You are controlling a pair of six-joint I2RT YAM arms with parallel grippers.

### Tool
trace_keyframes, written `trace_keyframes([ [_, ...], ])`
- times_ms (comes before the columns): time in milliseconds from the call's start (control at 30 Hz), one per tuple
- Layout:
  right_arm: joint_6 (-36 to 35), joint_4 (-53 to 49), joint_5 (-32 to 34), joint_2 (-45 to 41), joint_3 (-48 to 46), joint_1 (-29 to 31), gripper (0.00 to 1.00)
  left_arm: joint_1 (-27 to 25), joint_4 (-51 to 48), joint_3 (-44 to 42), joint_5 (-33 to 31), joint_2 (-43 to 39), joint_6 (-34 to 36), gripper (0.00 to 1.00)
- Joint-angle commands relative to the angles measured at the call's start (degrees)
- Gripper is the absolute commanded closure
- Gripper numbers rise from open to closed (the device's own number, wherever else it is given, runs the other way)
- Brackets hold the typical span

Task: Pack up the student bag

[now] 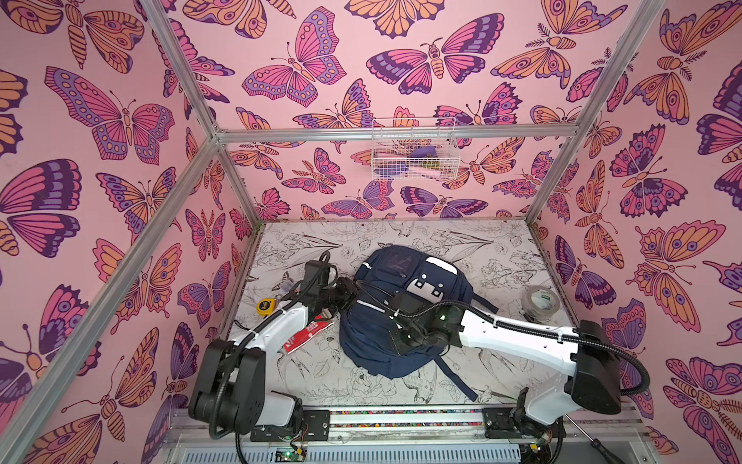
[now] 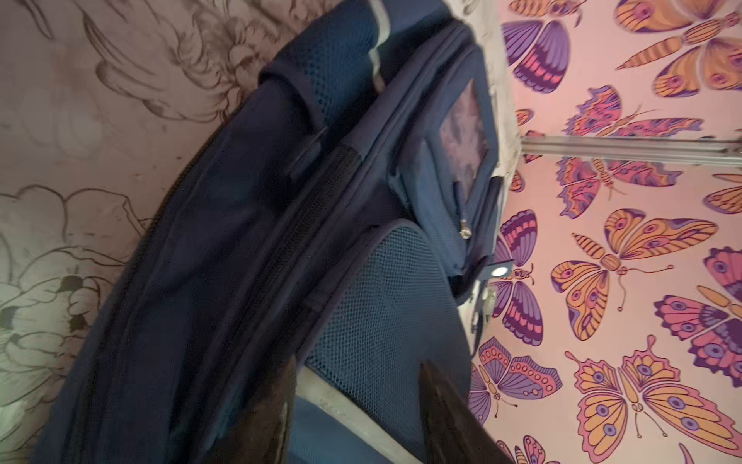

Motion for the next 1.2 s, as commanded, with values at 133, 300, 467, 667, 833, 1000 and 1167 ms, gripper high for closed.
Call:
trace_keyframes([
  [133, -0.23, -1.93, 0.06, -2.77, -0.66, -0.86, 1.00, -0.82, -1.40, 2.44, 1.05, 2.78, 2.13, 0.43],
  [300, -0.36, -2.65, 0.76, -4.77, -2.18, -1.59, 1.00, 0.61, -3.57, 2.76, -3.98, 1.96, 4.07, 0.33],
  [467, -0.40, -2.30, 0.44, -5.46, -3.22, -1.72, 1.00, -0.06, -3.56, 5.72, -0.27, 6.51, 5.14, 0.34],
  [667, -0.10, -1.14, 0.40, -5.69, -4.25, -1.85, 1.00, -2.38, 0.07, 7.92, 3.06, 10.07, 4.40, 0.50],
  [833, -0.01, -1.03, 0.98, -5.94, -4.74, -2.70, 1.00, -2.76, 10.71, 6.48, 10.54, 14.24, -2.62, 0.87],
  [1000, -0.79, -0.93, 1.57, -6.92, -4.87, -4.36, 1.00, -1.14, 28.30, -1.29, 11.38, 14.28, -13.89, 1.00],
  [1167, -4.74, -1.33, 1.76, -6.58, -3.24, -9.12, 1.00, 1.54, 34.97, -10.29, 5.20, 7.27, -19.77, 1.00],
])
